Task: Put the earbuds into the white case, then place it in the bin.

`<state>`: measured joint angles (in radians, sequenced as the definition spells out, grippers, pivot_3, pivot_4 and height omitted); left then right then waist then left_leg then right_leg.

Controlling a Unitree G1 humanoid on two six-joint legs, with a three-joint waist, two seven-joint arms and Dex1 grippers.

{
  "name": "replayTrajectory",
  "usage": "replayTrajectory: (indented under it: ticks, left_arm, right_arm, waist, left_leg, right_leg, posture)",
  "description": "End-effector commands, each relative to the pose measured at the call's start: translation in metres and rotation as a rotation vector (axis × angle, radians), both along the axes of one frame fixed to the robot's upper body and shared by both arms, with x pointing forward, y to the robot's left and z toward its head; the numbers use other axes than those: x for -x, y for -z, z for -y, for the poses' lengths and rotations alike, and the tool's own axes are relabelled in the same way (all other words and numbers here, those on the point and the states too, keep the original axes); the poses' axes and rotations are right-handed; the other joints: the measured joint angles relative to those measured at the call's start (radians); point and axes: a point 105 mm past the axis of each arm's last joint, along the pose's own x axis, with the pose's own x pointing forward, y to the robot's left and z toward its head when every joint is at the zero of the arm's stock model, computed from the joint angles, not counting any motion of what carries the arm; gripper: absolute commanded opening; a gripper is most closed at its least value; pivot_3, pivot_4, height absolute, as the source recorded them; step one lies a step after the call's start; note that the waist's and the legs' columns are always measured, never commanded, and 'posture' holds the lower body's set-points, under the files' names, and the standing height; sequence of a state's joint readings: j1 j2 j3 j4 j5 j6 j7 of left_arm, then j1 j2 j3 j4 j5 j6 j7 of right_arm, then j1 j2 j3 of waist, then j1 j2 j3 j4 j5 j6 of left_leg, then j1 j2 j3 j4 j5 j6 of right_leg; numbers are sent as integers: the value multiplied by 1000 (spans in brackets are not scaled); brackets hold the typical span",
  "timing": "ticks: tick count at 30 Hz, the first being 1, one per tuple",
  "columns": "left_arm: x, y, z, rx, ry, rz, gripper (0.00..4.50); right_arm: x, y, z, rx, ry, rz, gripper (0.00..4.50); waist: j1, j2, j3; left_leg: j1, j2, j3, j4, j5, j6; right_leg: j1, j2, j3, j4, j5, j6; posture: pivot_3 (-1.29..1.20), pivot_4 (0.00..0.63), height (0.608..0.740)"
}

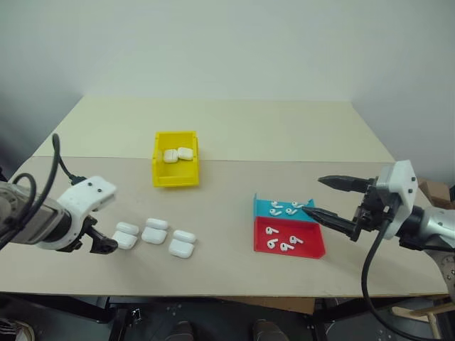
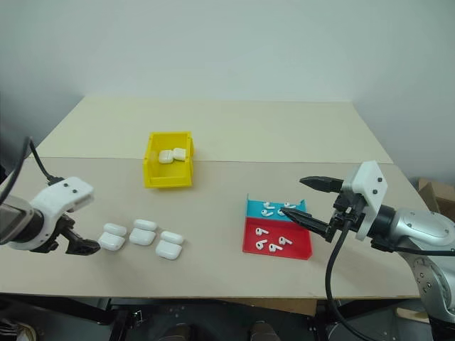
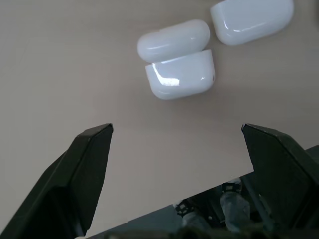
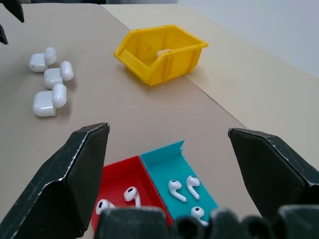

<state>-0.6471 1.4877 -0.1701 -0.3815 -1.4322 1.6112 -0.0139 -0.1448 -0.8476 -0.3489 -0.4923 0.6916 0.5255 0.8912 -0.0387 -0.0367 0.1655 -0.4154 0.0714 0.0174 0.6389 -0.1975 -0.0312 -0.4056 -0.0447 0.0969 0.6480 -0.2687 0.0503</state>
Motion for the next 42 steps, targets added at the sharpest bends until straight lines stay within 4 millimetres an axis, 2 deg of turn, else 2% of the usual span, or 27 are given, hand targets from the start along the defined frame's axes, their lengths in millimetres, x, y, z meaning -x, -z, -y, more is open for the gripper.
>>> replayTrajectory:
  ticks: [1, 7, 14, 17, 30, 42]
  left_arm:
    - [-7, 4, 0, -8, -46, 2, 4500]
    - [-31, 18, -3, -2, -184, 15, 4500]
    - [-45, 34, 10, 21, -255, 20, 4500]
    - [-40, 41, 13, 26, -245, -43, 4500]
    - [-48, 59, 16, 25, -335, -21, 4500]
    - [-51, 58, 14, 50, -349, -33, 4500]
  right_arm:
    - [1, -7, -2, 2, -17, 28, 4434]
    - [0, -10, -3, 0, -12, 38, 4434]
    - [2, -12, -3, 7, -5, 48, 4434]
    - [2, -12, -2, 6, 3, 50, 4434]
    - [5, -12, -5, 10, 5, 55, 4434]
    - [7, -14, -6, 24, 3, 67, 4434]
  waist:
    - [4, 0, 0]
    - [15, 0, 0]
    - [27, 0, 0]
    - [27, 0, 0]
    - [37, 3, -2]
    - [49, 5, -3]
  left_leg:
    - [0, 0, 0, 0, 0, 0]
    - [0, -1, 0, 0, 0, 0]
    - [0, -1, 0, 0, 0, -1]
    - [0, -1, -1, 0, 0, -1]
    - [2, -2, -1, 1, 0, -1]
    - [8, -2, -1, 1, 1, -3]
  right_leg:
    - [0, 0, 0, 0, 0, 0]
    - [0, 0, 0, 1, 0, -1]
    - [0, 0, 0, 1, 1, -1]
    - [0, -1, 0, 1, 1, -1]
    - [2, -1, 0, 1, 1, -1]
    - [8, -1, 0, 1, 1, -1]
  posture:
    - [0, 150, 740]
    - [0, 150, 740]
    - [0, 150, 740]
    - [0, 150, 740]
    - [0, 150, 740]
    - [0, 150, 740]
